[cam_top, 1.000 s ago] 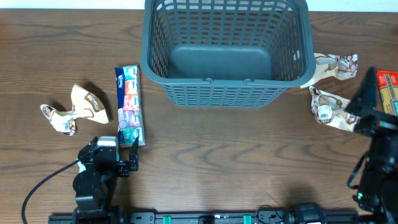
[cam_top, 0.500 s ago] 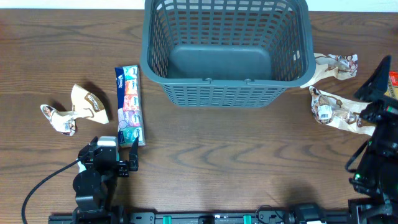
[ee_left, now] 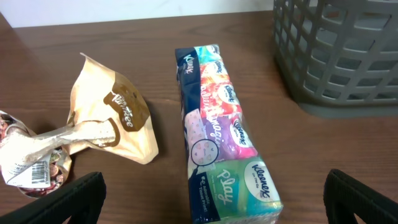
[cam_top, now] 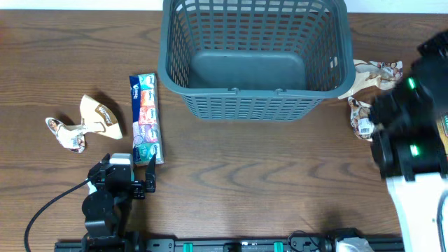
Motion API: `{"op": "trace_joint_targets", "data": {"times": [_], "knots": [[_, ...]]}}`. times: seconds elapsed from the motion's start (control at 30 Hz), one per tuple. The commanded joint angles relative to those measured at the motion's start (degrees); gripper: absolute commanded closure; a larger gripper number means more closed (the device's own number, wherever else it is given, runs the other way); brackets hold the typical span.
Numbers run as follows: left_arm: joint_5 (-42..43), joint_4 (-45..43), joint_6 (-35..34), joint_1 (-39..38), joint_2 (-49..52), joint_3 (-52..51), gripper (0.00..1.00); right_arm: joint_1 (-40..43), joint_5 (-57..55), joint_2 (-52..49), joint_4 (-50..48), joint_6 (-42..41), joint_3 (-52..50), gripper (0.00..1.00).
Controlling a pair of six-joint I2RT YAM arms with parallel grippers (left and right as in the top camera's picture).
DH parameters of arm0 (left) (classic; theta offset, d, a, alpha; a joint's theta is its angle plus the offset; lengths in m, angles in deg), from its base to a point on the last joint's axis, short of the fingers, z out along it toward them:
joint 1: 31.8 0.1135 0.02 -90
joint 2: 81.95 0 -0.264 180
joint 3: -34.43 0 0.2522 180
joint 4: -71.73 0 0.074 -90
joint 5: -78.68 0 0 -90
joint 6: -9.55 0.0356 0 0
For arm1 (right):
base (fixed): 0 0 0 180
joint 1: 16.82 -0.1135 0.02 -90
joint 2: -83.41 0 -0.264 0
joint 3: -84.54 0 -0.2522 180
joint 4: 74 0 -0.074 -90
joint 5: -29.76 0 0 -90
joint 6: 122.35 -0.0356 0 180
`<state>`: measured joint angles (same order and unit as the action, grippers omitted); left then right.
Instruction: Pack container
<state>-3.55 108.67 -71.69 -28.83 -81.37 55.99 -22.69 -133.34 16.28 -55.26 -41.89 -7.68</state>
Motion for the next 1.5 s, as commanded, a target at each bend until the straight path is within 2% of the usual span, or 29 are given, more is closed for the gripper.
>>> {"op": "trace_joint_targets", "data": {"times": [0.0, 0.2, 0.43, 0.63, 0.73, 0.93, 1.03, 1.13, 1.2, 1.3, 1.47], "knots": [[0.42, 0.94, -0.74, 0.35, -0.39, -0.81, 0.01, -0.07, -9.68, -2.97, 0.24, -3.08, 2.97, 0.01], [0.42, 0.94, -0.74, 0.35, -0.39, -0.81, 0.01, 1.31, 4.37, -3.89, 3.82, -3.08, 2.97, 0.01], [0.44, 0.94, -0.74, 0.35, -0.39, -0.81, 0.01, 4.42, 36.61, -1.9, 3.3, -1.53, 3.52, 0.01], [0.42, 0.94, -0.74, 0.35, -0.39, -0.81, 0.01, 4.42, 48.76, -1.01, 5.07, -1.57, 9.79, 0.01], [0.42, 0.94, -0.74, 0.35, -0.39, -0.81, 0.01, 4.48, 50.69, -2.25, 11.72, -1.6, 15.58, 0.01], [0.44, 0.94, -0.74, 0.35, -0.39, -0.81, 0.01, 8.26, 54.53, -10.05, 34.38, -3.26, 34.27, 0.01], [0.44, 0.94, -0.74, 0.35, -0.39, -0.81, 0.01, 11.8, 53.48, -14.19, 45.16, -8.0, 43.63, 0.01], [0.44, 0.94, -0.74, 0.35, -0.39, -0.81, 0.01, 17.55, 52.81, -17.27, 55.8, -18.49, 50.97, 0.01], [0.44, 0.94, -0.74, 0.35, -0.39, -0.81, 0.01, 22.38, 56.04, -18.49, 60.89, -24.85, 53.37, 0.01], [0.42, 0.94, -0.74, 0.35, -0.39, -0.81, 0.01, 28.11, 59.56, -19.63, 64.19, -30.08, 53.42, 0.01], [0.44, 0.94, -0.74, 0.35, -0.39, -0.81, 0.01, 31.08, 59.54, -22.16, 70.18, -27.58, 53.35, 0.01]]}}
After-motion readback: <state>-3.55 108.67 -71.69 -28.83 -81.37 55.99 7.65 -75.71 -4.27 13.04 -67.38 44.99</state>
